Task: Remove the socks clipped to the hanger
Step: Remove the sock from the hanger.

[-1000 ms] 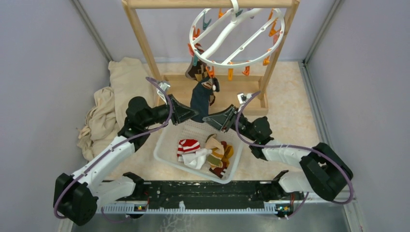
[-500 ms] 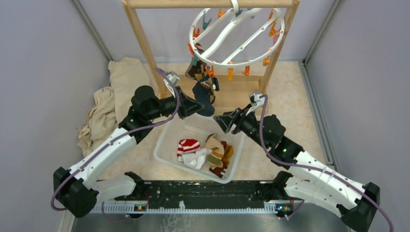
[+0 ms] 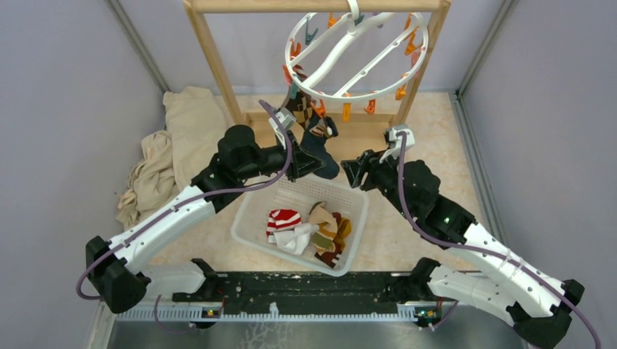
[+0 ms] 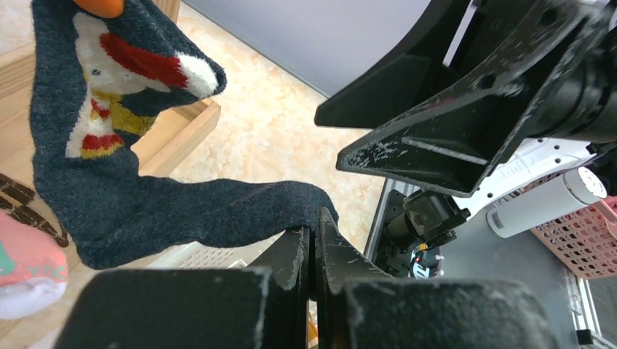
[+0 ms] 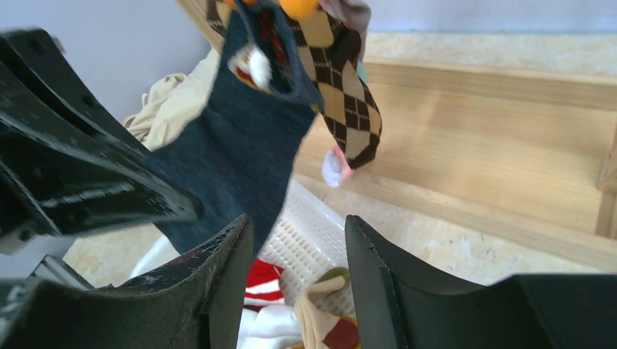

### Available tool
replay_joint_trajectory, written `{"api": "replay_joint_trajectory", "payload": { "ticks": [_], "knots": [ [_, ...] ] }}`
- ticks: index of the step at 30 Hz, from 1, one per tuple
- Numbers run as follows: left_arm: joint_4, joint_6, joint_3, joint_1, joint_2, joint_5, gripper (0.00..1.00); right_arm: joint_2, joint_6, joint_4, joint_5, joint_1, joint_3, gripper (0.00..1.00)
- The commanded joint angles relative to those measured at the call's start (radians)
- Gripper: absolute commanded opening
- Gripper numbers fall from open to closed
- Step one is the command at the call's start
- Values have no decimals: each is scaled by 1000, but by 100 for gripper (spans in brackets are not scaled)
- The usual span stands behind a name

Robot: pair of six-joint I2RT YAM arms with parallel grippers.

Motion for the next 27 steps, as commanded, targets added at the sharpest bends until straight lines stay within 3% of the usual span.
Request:
{"api": "replay_joint_trajectory", "payload": {
  "ticks": [1,15,20,21,22,23,27],
  "knots": [
    [-32,34,41,-17,-1,-37,0,62,-85,23,43,53,123,50],
    [-152,81,-31,0,-117,-260,0,289,-317,237,319,250,300,54],
    [-179,70,-8,84,-109,-215,0,316,-372,394,413,299,246,62],
    [-174,63,-8,109,-106,-185,0,316,-381,429,425,306,234,64],
    [-171,56,-8,148,-101,-156,0,317,-390,468,436,314,201,85],
    [-166,47,-8,178,-97,-125,0,320,-421,505,447,327,172,97],
    [-147,22,4,259,-77,-32,0,331,-559,728,587,404,15,98]
  ]
}}
